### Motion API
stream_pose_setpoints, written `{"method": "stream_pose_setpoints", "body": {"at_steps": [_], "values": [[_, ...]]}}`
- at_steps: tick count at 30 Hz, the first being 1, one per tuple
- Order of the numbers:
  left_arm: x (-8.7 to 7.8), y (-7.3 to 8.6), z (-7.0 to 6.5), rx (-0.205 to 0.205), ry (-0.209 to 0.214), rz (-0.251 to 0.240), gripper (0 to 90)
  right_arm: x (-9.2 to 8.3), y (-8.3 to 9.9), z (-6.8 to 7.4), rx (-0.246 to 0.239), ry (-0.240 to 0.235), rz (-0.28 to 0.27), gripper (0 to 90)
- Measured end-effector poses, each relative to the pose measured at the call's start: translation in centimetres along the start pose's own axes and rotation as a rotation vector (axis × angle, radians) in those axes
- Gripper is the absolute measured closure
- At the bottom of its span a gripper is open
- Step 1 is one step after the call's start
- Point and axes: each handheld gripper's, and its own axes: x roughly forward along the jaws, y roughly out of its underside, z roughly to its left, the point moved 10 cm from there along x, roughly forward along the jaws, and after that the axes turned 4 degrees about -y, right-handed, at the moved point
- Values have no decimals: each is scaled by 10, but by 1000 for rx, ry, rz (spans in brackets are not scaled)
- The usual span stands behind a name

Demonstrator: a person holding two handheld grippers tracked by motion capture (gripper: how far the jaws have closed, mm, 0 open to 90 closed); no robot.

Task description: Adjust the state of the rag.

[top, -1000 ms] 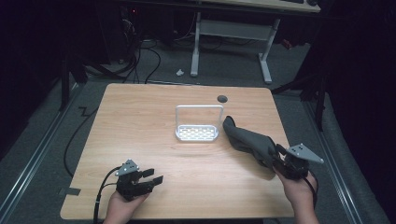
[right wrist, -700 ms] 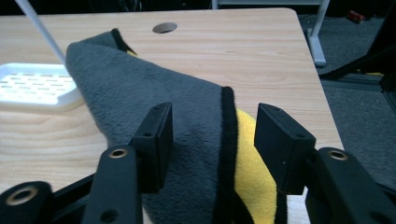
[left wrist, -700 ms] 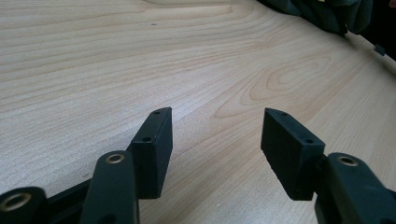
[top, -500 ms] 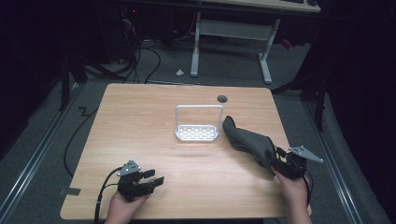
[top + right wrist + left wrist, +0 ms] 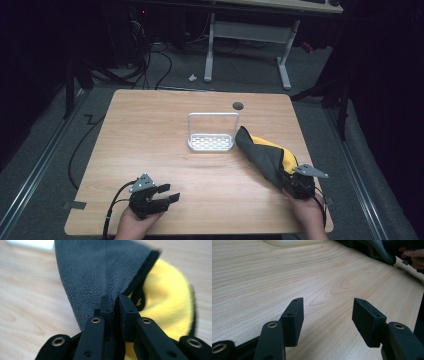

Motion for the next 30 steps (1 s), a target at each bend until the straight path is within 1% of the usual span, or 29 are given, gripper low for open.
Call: {"method": "stream_pose_setpoints", "body": {"at_steps": [1, 2, 3, 4, 5, 7, 8, 9, 10, 11, 12, 13, 15, 16, 17, 18, 19, 20, 21, 22, 24, 25, 26, 30], "values": [[0, 0, 0, 1, 0, 1, 432, 3, 3, 3, -8, 7, 20, 834], [-1, 0, 0, 1, 0, 0, 432, 6, 5, 6, -26, 8, 35, 838], [-1, 0, 0, 2, -1, -1, 432, 7, 7, 9, -30, 1, 43, 840], [-1, 0, 0, 3, -2, -2, 432, 6, 7, 15, -40, -8, 40, 843], [-2, 0, 0, 4, 1, -2, 432, 6, 7, 15, -40, -8, 40, 843], [-1, 0, -1, 8, 2, 0, 432, 1, 6, 26, -63, -19, 25, 844], [-1, 0, -1, 9, 2, 2, 432, -1, 7, 31, -64, -28, 26, 844], [0, 1, -1, 10, 3, 4, 432, -1, 7, 31, -64, -28, 26, 844], [0, 1, -2, 9, 6, 7, 432, -2, 8, 36, -69, -39, 25, 844], [1, 1, -2, 15, 7, 10, 432, -3, 10, 47, -84, -69, 32, 845], [2, 1, -3, 17, 8, 12, 431, -4, 11, 54, -93, -76, 33, 845], [2, 2, -3, 21, 8, 15, 431, -4, 11, 54, -93, -76, 33, 845], [3, 2, -5, 28, 9, 17, 431, -3, 15, 69, -129, -101, 43, 845], [3, 2, -6, 33, 10, 18, 431, -3, 15, 75, -145, -110, 44, 845], [3, 2, -7, 38, 9, 21, 430, -2, 16, 84, -157, -123, 46, 844], [3, 2, -8, 43, 10, 21, 430, -2, 16, 89, -172, -130, 48, 844], [4, 3, -8, 44, 12, 23, 430, 0, 16, 103, -193, -153, 47, 844], [4, 3, -9, 44, 13, 24, 430, 0, 16, 103, -193, -153, 47, 844], [4, 3, -9, 47, 12, 26, 429, 3, 16, 117, -220, -175, 47, 844], [5, 4, -9, 50, 11, 28, 429, 3, 16, 117, -220, -175, 47, 844], [5, 4, -10, 55, 11, 30, 428, 6, 16, 131, -252, -197, 55, 844], [6, 4, -11, 57, 10, 31, 428, 10, 18, 146, -284, -219, 72, 843], [6, 5, -11, 60, 9, 34, 428, 10, 18, 146, -284, -219, 72, 843], [7, 5, -13, 64, 13, 38, 428, 12, 22, 175, -343, -270, 84, 841]]}}
